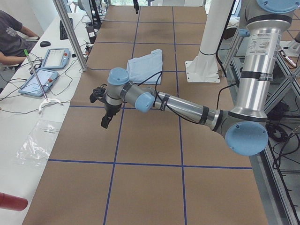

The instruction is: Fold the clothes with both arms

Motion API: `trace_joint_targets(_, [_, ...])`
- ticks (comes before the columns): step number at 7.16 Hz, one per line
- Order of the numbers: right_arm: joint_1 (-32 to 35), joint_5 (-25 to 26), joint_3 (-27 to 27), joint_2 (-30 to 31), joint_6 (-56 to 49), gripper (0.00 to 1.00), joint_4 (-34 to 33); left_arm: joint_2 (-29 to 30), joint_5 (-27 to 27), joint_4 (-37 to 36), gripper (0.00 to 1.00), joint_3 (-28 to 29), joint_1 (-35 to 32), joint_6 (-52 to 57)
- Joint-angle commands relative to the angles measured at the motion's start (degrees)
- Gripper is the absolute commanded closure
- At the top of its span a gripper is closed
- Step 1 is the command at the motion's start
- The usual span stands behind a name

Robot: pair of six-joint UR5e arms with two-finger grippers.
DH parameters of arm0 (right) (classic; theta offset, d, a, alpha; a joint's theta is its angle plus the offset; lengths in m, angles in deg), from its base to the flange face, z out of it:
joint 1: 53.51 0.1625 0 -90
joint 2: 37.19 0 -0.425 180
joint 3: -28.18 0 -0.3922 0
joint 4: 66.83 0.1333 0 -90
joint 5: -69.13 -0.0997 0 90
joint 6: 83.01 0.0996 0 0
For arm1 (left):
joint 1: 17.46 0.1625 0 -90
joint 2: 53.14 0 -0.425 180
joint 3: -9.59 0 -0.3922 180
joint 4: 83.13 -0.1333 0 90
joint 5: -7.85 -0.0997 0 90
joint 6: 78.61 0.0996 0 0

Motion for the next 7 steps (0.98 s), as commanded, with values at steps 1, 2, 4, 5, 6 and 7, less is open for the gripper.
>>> trace_joint_targets(1, [8.9,-7.8,-0.1,6.8,-9.7,0.0,0.2,-3.0,4.0,0.6,0.01,5.3,-4.9,10.8])
trace_joint_targets(2, [9.4,-8.3,-0.9,9.0,-9.4,0.0,0.6,-4.7,4.1,3.2,0.01,6.9,-5.0,10.2])
trace_joint_targets(4, [9.5,-8.6,-1.8,10.1,-9.8,0.0,0.6,-8.1,3.3,11.7,0.01,12.9,-5.4,9.5])
trace_joint_targets(5, [10.0,-7.2,-2.7,10.6,-9.8,0.0,0.6,-9.9,3.3,13.2,0.01,12.9,-5.5,9.6])
trace_joint_targets(6, [10.1,-6.3,-3.0,11.0,-9.4,0.0,0.5,-10.0,3.2,12.6,0.01,12.5,-7.8,9.6])
trace_joint_targets(7, [10.3,-6.3,-3.5,10.9,-9.0,0.0,0.4,-10.1,3.3,11.8,0.01,12.2,-8.3,9.6])
